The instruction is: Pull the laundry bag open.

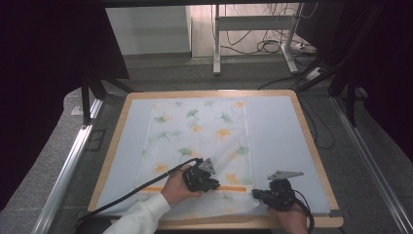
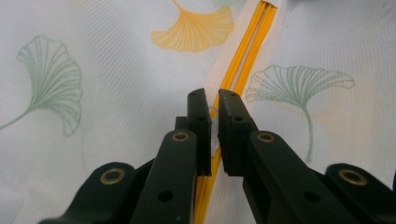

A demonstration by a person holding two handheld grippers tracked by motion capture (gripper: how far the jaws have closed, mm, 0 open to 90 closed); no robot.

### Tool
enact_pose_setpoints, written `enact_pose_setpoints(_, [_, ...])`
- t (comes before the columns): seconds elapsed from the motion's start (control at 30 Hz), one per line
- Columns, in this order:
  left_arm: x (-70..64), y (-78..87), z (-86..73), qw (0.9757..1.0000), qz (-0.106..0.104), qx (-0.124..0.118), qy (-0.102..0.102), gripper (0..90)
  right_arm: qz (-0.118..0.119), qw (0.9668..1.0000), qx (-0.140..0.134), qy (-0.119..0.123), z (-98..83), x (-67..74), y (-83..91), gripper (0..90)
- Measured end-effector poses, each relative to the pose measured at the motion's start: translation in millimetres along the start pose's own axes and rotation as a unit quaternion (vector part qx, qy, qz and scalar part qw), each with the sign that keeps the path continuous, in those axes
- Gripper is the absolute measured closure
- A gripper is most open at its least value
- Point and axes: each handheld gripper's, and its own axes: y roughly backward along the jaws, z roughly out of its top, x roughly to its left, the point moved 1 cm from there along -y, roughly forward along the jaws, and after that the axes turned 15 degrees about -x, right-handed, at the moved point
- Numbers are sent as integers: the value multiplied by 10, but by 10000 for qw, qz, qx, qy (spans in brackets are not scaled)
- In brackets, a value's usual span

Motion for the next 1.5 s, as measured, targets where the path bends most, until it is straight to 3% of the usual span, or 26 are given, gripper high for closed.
enact_pose_setpoints(0.7, [62,187,-156,9996,92,-124,227,846,-11,10000,11,45,3,7,-2,899])
enact_pose_setpoints(1.5, [122,380,-280,9992,253,-17,295,846,-1,10000,5,58,1,5,-1,899])
